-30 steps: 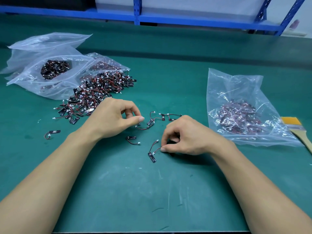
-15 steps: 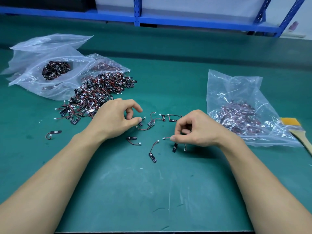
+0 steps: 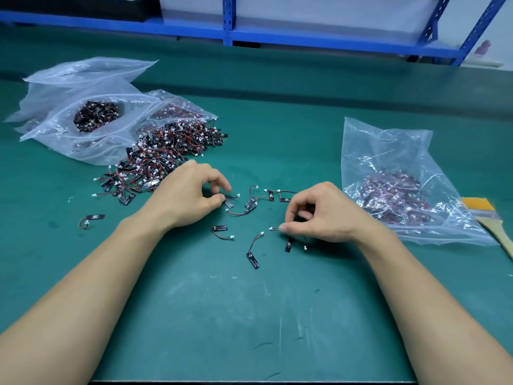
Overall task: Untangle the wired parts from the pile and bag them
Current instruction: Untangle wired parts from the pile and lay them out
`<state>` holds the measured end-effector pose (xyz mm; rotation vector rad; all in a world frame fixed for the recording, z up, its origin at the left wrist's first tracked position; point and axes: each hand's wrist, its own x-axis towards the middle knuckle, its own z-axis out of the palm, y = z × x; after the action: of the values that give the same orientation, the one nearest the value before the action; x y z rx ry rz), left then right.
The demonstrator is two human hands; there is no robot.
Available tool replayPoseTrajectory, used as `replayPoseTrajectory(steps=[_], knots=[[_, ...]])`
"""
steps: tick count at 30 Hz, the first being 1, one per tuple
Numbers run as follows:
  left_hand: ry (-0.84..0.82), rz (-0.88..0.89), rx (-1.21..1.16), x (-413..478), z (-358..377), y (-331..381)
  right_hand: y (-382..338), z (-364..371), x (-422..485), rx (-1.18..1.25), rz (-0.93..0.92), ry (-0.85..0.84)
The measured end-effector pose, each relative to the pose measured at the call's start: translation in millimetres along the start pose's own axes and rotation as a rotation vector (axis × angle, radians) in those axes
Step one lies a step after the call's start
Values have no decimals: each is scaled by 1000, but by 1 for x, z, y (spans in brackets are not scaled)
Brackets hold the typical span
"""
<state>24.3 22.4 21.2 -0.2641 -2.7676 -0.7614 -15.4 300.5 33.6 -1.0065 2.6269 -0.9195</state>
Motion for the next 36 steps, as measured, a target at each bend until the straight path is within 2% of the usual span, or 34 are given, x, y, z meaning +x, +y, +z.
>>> replayPoseTrajectory(steps=[2,6,8,17,20,23,28,33,36], knots=[[10,86,-20,0,1,7,3,0,1,29,-5,75],[-131,194,66,-2,10,17,4,3,3,5,-24,170],[-158,173,97,-4,12,16,6,3,4,7,-7,188],[-86,109,108,-4,7,8,10,4,7,-53,0,227],[-74,157,47,-4,7,12,12,4,7,-50,21,253],[-141,219,-4,-5,8,19,12,4,8,-71,39,256],[-161,196,28,-6,10,17,10,3,8,-114,59,218],[-137,185,43,-5,9,19,5,-1,5,-70,-3,234],[-127,215,35,-10,7,26,2,-2,3,-61,-56,189]])
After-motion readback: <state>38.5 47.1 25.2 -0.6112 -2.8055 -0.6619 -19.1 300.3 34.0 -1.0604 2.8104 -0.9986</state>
